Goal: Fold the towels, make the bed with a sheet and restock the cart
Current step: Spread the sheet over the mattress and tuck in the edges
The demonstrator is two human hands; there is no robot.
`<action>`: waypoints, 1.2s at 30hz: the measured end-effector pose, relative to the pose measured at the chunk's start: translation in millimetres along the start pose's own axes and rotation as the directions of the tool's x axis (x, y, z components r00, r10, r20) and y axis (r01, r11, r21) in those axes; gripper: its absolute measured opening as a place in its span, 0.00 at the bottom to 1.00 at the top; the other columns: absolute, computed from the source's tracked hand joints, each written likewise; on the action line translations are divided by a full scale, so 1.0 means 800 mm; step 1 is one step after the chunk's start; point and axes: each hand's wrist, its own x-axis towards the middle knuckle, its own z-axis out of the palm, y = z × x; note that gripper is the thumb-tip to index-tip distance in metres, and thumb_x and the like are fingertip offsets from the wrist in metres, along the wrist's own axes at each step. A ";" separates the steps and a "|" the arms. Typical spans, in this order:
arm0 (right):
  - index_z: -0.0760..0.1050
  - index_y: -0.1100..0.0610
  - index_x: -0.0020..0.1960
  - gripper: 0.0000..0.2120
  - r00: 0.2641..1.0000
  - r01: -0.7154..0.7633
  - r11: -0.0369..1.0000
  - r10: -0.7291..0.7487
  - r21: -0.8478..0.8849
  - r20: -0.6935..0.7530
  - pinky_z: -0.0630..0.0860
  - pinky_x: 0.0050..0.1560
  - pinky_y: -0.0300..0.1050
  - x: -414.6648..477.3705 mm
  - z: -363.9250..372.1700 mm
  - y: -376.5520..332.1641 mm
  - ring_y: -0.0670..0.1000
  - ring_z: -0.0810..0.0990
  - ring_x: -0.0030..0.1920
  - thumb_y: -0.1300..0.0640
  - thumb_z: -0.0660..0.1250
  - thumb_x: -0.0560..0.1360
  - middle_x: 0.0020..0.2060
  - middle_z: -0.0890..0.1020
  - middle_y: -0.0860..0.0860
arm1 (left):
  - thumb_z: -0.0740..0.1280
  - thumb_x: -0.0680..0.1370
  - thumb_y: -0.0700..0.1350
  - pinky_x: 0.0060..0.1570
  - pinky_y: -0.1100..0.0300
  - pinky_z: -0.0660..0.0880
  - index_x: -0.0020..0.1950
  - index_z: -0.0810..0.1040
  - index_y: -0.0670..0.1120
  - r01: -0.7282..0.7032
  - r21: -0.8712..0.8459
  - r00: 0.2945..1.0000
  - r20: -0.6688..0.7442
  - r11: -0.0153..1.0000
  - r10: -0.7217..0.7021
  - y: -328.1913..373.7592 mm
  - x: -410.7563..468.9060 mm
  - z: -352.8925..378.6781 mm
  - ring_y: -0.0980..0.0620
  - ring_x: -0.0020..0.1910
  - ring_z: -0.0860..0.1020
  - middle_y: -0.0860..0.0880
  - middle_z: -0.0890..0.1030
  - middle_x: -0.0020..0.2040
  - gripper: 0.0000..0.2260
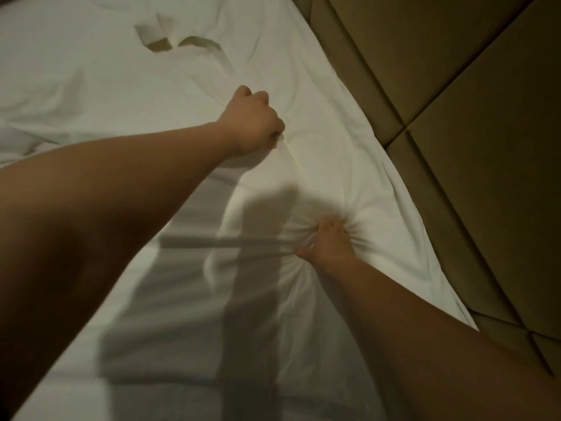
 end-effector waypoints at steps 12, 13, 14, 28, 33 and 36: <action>0.68 0.65 0.67 0.29 0.943 0.126 0.963 -0.042 -0.238 0.329 0.67 0.60 0.44 -0.005 -0.065 -0.030 0.58 0.71 0.65 0.47 0.68 0.75 0.65 0.73 0.61 | 0.66 0.76 0.55 0.49 0.53 0.59 0.48 0.78 0.51 0.202 -0.063 0.977 0.083 0.977 -0.197 -0.034 0.038 0.045 0.48 0.53 0.69 0.54 0.72 0.37 0.09; 0.71 0.64 0.66 0.26 0.933 0.164 0.951 -0.062 -0.264 0.355 0.68 0.58 0.44 0.002 -0.080 -0.045 0.58 0.72 0.64 0.46 0.67 0.76 0.64 0.74 0.60 | 0.66 0.76 0.57 0.48 0.53 0.60 0.48 0.78 0.51 0.204 -0.045 0.977 0.073 0.978 -0.200 -0.035 0.037 0.046 0.48 0.53 0.70 0.54 0.72 0.36 0.10; 0.71 0.63 0.66 0.25 0.940 0.210 0.937 -0.116 -0.278 0.319 0.68 0.58 0.45 0.013 -0.091 -0.065 0.58 0.73 0.64 0.46 0.65 0.77 0.64 0.74 0.59 | 0.66 0.76 0.58 0.47 0.53 0.60 0.47 0.78 0.51 0.205 -0.037 0.977 0.061 0.978 -0.203 -0.035 0.037 0.047 0.48 0.52 0.70 0.54 0.70 0.34 0.11; 0.58 0.56 0.70 0.45 0.987 0.158 0.987 -0.157 -0.033 0.032 0.68 0.66 0.53 0.122 -0.055 -0.167 0.57 0.64 0.69 0.40 0.76 0.63 0.66 0.66 0.55 | 0.71 0.72 0.54 0.48 0.55 0.67 0.47 0.81 0.46 0.253 -0.492 0.965 0.068 0.833 -0.254 -0.114 0.036 0.033 0.52 0.47 0.70 0.55 0.71 0.34 0.12; 0.59 0.57 0.69 0.45 0.991 0.125 0.992 -0.125 -0.007 0.039 0.65 0.68 0.54 0.123 -0.057 -0.169 0.58 0.64 0.69 0.41 0.77 0.62 0.67 0.65 0.56 | 0.68 0.74 0.53 0.55 0.53 0.62 0.48 0.79 0.51 0.139 -0.293 0.989 0.088 0.946 -0.118 -0.143 0.051 0.001 0.49 0.55 0.68 0.57 0.71 0.36 0.08; 0.58 0.57 0.70 0.46 0.991 0.121 0.993 -0.121 0.007 0.058 0.64 0.69 0.53 0.126 -0.055 -0.171 0.58 0.63 0.70 0.42 0.78 0.62 0.68 0.64 0.56 | 0.65 0.77 0.52 0.49 0.56 0.65 0.44 0.77 0.51 0.152 -0.222 0.974 0.197 0.963 -0.108 -0.155 0.059 -0.015 0.50 0.49 0.71 0.55 0.74 0.38 0.06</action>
